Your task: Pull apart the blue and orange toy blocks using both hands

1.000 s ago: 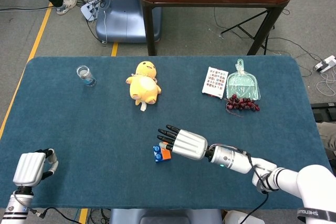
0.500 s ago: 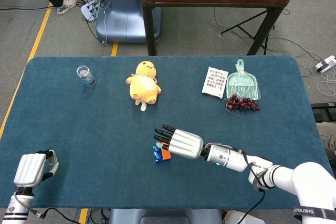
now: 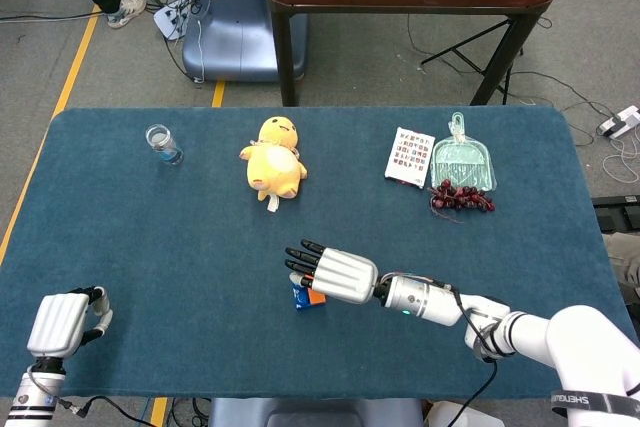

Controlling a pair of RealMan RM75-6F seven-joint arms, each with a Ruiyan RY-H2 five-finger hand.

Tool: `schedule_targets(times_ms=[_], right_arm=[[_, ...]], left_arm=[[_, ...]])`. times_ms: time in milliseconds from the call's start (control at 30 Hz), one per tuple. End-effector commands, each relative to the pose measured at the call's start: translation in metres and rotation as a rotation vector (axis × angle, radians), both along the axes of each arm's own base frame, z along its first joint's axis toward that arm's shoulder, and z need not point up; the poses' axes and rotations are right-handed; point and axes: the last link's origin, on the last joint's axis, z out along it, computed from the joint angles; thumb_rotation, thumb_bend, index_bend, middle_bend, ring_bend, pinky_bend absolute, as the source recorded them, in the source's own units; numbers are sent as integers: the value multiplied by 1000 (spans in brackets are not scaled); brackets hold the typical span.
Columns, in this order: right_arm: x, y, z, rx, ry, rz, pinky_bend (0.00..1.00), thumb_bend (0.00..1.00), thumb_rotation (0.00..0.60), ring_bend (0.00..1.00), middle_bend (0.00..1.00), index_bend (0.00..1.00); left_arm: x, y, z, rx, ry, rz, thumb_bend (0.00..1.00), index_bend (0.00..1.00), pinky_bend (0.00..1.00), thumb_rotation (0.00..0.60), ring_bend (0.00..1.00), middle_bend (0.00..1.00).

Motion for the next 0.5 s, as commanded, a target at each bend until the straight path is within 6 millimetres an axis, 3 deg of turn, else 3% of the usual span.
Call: schedule_targets(times_ms=[33, 500], right_arm=[[0, 0, -1, -1, 9, -2, 208, 17, 600, 98, 195, 303], [0, -1, -9, -16, 33, -1, 208, 17, 600, 82, 179, 303]], left_arm=[[-1, 0, 0, -1, 0, 2, 384, 390, 804, 600, 600, 586], [-2, -1, -2, -6, -3, 4, 384, 391, 804, 600, 600, 585]])
